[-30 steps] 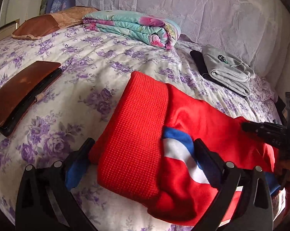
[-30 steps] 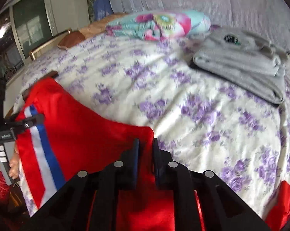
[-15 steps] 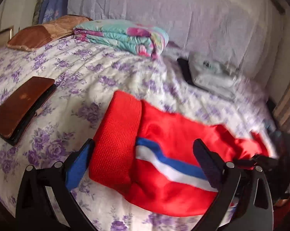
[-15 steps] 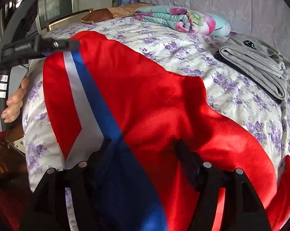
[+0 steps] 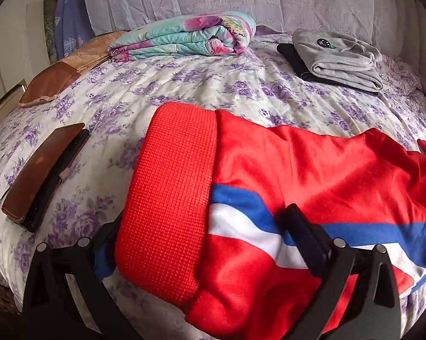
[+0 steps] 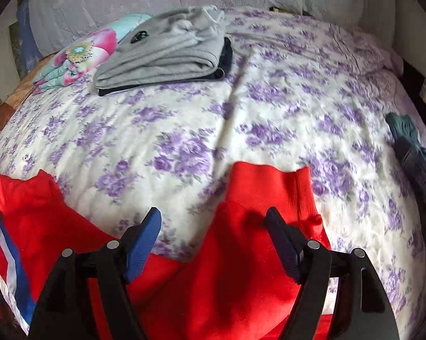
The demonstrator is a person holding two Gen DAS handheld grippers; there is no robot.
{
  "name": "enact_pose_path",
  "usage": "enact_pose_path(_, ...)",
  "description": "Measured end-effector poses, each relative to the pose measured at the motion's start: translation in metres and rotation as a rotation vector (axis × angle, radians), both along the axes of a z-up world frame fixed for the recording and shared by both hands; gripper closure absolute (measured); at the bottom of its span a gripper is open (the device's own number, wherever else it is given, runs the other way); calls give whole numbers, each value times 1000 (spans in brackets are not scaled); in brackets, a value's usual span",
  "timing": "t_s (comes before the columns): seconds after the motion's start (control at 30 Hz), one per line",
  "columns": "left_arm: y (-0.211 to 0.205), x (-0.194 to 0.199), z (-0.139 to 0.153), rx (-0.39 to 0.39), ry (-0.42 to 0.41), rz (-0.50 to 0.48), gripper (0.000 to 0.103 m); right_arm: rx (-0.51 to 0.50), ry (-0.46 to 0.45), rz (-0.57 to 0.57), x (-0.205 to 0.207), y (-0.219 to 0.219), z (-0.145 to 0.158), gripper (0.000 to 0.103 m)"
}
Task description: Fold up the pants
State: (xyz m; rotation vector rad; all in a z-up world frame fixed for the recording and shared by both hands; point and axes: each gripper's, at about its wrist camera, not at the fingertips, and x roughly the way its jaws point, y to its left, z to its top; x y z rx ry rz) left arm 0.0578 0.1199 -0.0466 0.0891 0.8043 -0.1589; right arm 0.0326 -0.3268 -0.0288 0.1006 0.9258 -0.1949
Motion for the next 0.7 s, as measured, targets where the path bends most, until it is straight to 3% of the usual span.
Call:
enact_pose_path(0.07, 0, 0, 0, -1, 1, -2, 4, -30, -7, 31, -3, -1, -11, 27)
enact_pose_path(0.13, 0, 0, 0, 1, 1, -2, 4, -115, -15, 41, -8, 6, -15, 42)
enact_pose_path(0.2, 0, 0, -1, -1, 1, -2, 4, -106, -45, 31, -17, 1, -9, 80)
enact_pose_path(0.27, 0, 0, -1, -3, 1, -5, 4, -23, -106, 20, -34, -11, 3, 96)
enact_pose_path(0.43, -1, -1, -1, -2, 1, -2, 4, 188, -334, -74, -138, -55, 37, 96)
enact_pose_path(0.53, 0, -1, -1, -2, 1, -4, 4, 373, -418, -181, -221, -94, 22, 91)
enact_pose_path(0.6, 0, -1, -1, -2, 2, -4, 4, 417, -422, -315, -269, -112, 1, 41)
enact_pose_path(0.7, -1, -1, -1, 3, 3, -2, 4, 304, -415, -387, -305, -116, -5, 41)
